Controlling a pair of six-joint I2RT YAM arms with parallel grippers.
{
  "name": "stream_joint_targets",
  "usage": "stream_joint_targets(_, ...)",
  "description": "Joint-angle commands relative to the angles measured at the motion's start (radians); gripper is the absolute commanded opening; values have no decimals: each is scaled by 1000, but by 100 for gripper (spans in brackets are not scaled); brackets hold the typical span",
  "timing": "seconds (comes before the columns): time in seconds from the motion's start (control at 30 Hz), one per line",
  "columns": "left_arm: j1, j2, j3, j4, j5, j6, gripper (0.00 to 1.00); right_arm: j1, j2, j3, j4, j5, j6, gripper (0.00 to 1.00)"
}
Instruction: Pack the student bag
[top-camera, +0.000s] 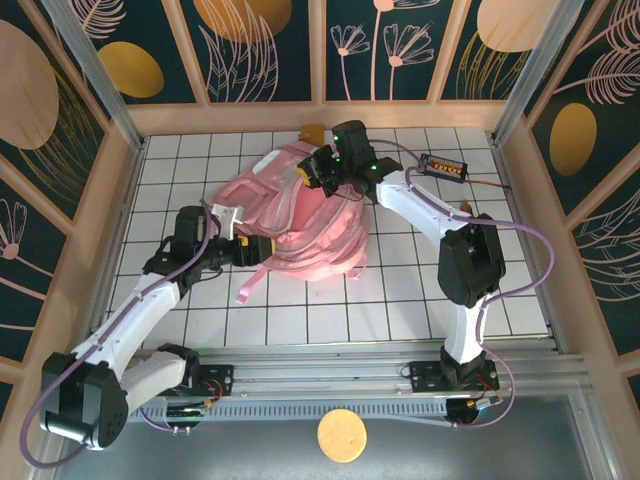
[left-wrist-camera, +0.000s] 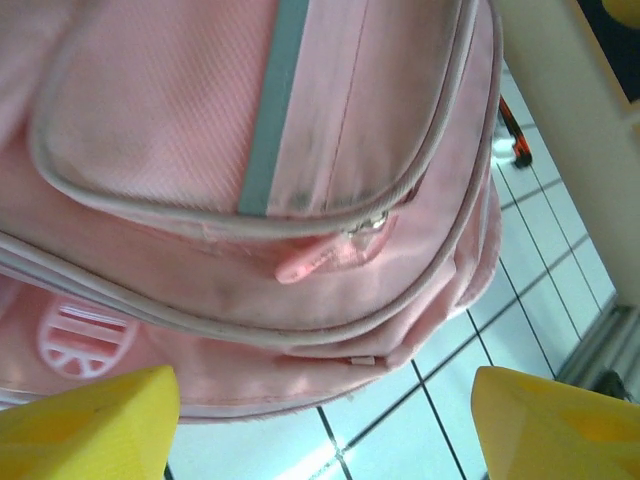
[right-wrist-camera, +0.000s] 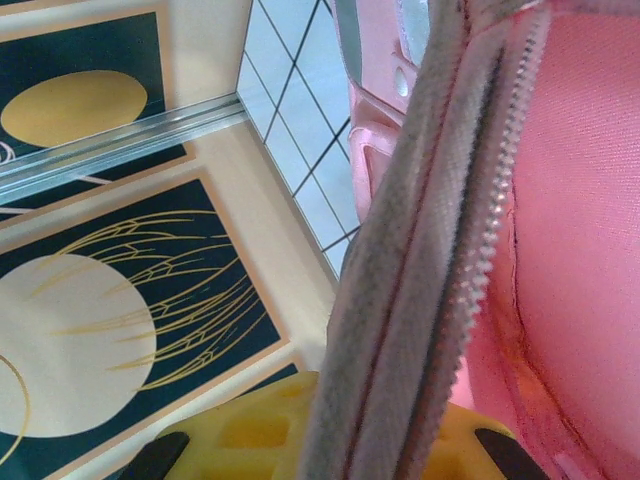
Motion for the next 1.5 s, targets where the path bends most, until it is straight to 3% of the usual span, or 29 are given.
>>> stream_joint_targets(0.0,-5,39,-5,105,122,-9,74,8,-27,82,111,-18,-4,0)
stream_joint_targets(0.23,-5,149,20,151,145,6,65,8,-30,83,116,-30,7,0)
stream_joint_targets(0.5,-5,214,36,173,130,25,61,10,-25,93,115,-45,12,0)
stream_joint_targets(0.7,-13,232,36,228,144,-13,56,14,-25,86,121,-50,17,0)
stream_joint_targets(1.0,-43,267,31,249,97,-21,54,23,-15,84,133,-59,24,0)
stream_joint_targets(1.33,-43,279,21,285,77,-38,38,26,-23,62,139,-64,25,0)
stream_joint_targets(1.47,-42,274,15,321,105,-57,37,27,-32,42,141,-64,23,0)
